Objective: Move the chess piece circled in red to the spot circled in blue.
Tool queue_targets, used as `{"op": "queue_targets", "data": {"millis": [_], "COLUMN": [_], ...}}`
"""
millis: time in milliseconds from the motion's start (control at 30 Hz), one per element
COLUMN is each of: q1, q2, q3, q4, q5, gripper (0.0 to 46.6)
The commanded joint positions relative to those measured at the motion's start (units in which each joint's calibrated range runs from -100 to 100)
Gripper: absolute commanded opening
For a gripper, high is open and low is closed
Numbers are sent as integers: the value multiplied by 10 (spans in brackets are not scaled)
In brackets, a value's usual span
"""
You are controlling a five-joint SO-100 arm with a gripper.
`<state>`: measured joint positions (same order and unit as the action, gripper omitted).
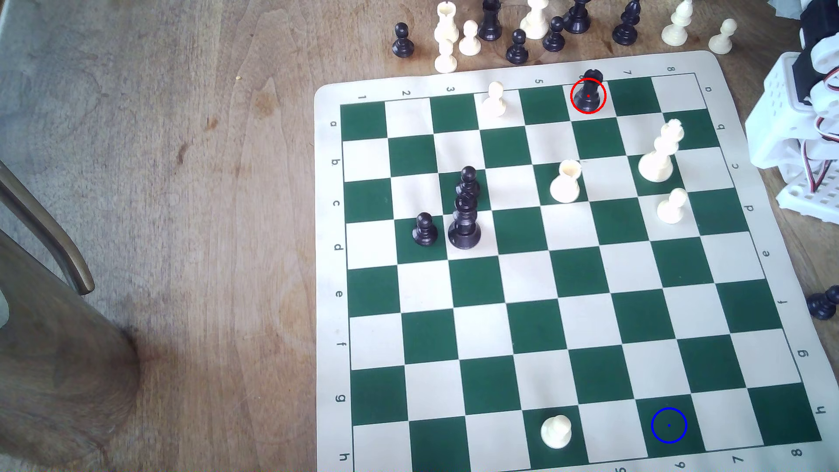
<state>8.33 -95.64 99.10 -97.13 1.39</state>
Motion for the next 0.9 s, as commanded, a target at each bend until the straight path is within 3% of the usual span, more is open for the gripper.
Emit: {"op": "queue_targets", "data": {"millis": [0, 300, 867], "q1": [-4, -4, -4], "q2": [-2, -2, -2], "q3": [3, -83, -354], "q4": [16, 110, 527], "q5": [-2, -2, -3], "gripper": [2, 2, 2]}}
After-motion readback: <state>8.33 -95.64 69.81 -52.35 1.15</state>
